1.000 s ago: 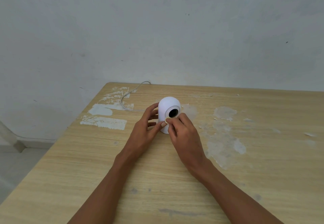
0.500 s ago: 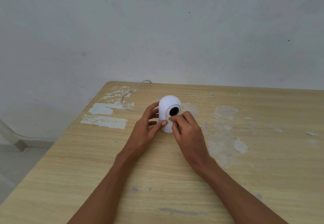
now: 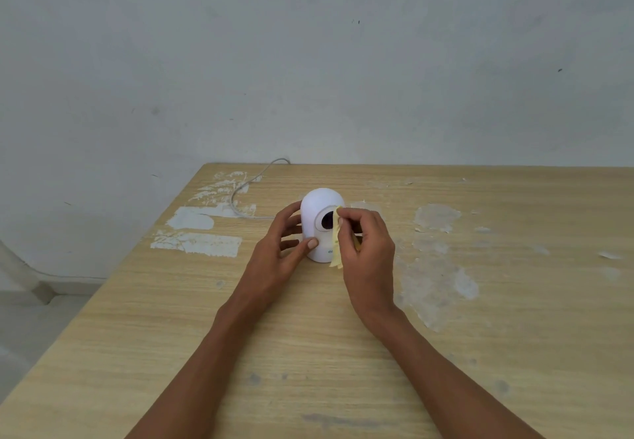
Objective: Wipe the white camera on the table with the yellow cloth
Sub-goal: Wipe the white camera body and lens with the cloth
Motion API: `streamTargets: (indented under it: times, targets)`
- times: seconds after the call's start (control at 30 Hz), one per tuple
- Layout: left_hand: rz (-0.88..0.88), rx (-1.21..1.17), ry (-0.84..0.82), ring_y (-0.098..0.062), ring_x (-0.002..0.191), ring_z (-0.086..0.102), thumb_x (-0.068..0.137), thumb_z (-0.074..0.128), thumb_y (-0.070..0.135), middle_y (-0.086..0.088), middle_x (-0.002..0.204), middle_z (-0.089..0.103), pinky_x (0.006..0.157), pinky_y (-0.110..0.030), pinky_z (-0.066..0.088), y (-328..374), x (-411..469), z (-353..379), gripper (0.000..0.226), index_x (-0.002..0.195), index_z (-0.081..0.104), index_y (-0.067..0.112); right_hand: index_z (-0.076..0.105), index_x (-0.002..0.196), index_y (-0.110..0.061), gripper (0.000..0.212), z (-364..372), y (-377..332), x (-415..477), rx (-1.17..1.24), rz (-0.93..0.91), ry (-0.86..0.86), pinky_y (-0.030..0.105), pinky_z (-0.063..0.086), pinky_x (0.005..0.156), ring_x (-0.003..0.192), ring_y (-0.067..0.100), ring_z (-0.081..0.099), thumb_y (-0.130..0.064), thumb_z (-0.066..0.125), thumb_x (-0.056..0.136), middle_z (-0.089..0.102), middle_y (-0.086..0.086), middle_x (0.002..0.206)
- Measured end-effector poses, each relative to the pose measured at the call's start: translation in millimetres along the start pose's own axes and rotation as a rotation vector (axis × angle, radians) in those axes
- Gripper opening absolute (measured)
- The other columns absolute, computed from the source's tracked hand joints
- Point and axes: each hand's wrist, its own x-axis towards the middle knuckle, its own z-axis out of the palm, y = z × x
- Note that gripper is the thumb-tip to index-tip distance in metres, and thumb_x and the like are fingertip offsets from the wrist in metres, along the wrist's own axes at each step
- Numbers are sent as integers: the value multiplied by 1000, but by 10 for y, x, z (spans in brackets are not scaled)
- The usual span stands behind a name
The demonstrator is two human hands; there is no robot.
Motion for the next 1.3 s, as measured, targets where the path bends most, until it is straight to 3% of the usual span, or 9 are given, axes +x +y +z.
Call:
streamTargets:
  times: [0.23, 0.33, 0.47, 0.63, 0.77, 0.9, 1.0, 1.1, 1.3]
  targets:
    - [-38, 117, -84, 10, 117, 62, 98, 69, 26, 22, 130, 59, 93, -16, 56, 112, 105, -48, 77, 158, 23, 42, 67, 100, -12, 14, -157, 185, 30, -114, 147, -238, 15, 48, 74, 86, 6, 60, -4, 58, 94, 61, -2, 94]
    - [-27, 209, -160, 7, 118, 61, 99, 69, 23, 20, 130, 56, 93, -18, 55, 194, 181, -103, 92, 161, 7, 48, 67, 101, -13, 15, -212, 198, 164, -85, 212, -152, 13, 45, 71, 84, 9, 60, -4, 57, 94, 63, 0, 94]
    - [-12, 253, -177, -1, 122, 61, 98, 70, 21, 7, 139, 57, 92, -19, 56, 225, 229, -125, 81, 158, 22, 45, 71, 109, -16, 20, -207, 117, 415, 80, 294, -93, 21, 53, 79, 93, 9, 66, -8, 56, 97, 71, -3, 103]
    - [-35, 248, -168, 7, 117, 62, 97, 71, 23, 18, 128, 58, 84, -5, 52, 206, 225, -144, 79, 157, 25, 45, 69, 128, -23, 39, -160, 39, 382, 185, 389, -260, 7, 47, 90, 116, -2, 61, -9, 46, 101, 70, -12, 127]
    - [-46, 255, -173, 22, 109, 60, 97, 70, 20, 25, 126, 55, 84, -2, 50, 215, 225, -144, 79, 155, 25, 49, 59, 140, -29, 50, -197, 248, 236, 48, 448, -489, 7, 46, 72, 87, -4, 65, -6, 43, 98, 74, -9, 118]
    - [-65, 275, -157, 20, 107, 62, 98, 69, 19, 21, 126, 57, 83, -2, 49, 226, 242, -137, 79, 156, 25, 48, 63, 136, -18, 43, -240, 241, 287, 28, 461, -462, 17, 50, 91, 115, 11, 64, -3, 50, 98, 69, -4, 130]
    - [-70, 273, -161, 12, 112, 65, 98, 69, 19, 13, 131, 60, 93, -14, 51, 231, 268, -169, 78, 153, 25, 54, 68, 130, -16, 38, -252, 175, 328, 113, 431, -345, 23, 50, 103, 122, 8, 62, -3, 51, 99, 69, -4, 130]
    - [-88, 232, -180, 5, 118, 65, 98, 69, 20, 10, 137, 60, 105, -34, 52, 213, 283, -221, 78, 146, 25, 65, 66, 132, -18, 39, -233, 167, 310, 145, 413, -332, 10, 44, 100, 122, 2, 58, -2, 51, 99, 68, -6, 132]
    - [-139, 119, -240, -7, 127, 64, 99, 68, 14, 8, 142, 58, 104, -41, 56, 192, 316, -303, 79, 154, 26, 52, 61, 137, -15, 42, -212, 263, 255, 51, 485, -460, 21, 44, 105, 132, 14, 57, -2, 52, 98, 63, -1, 140]
